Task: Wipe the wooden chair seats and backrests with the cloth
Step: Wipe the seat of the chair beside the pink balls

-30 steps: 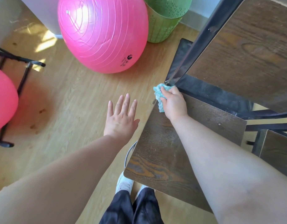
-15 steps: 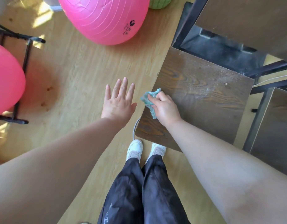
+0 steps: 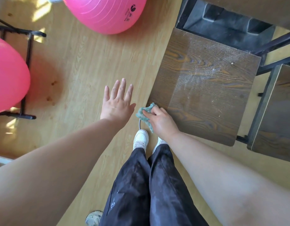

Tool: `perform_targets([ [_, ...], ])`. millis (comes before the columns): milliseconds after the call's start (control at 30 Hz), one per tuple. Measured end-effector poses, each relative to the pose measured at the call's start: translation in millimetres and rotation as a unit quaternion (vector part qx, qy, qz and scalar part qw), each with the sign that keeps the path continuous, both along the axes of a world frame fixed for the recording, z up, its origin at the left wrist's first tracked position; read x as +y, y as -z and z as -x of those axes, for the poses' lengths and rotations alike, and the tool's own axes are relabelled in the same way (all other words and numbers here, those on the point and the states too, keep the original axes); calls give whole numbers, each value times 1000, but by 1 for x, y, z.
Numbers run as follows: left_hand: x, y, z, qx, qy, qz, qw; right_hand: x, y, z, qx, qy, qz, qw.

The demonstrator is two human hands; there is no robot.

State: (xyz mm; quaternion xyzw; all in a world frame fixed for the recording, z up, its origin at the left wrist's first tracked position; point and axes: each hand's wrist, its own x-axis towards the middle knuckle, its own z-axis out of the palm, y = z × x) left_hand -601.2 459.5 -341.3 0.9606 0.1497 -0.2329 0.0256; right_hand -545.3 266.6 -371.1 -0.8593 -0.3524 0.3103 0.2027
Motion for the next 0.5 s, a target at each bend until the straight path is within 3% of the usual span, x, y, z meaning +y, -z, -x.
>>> perform_targets([
  [133, -2, -3, 0, 5, 12, -2, 1000, -5, -2, 14, 66, 39, 4, 997],
  [300, -11, -3, -10, 11, 27, 1, 1000, -13, -10, 10, 74, 53, -34, 995],
  [500, -23, -4, -44, 6, 38, 17, 999, -30, -29, -58, -36, 85, -65, 994],
])
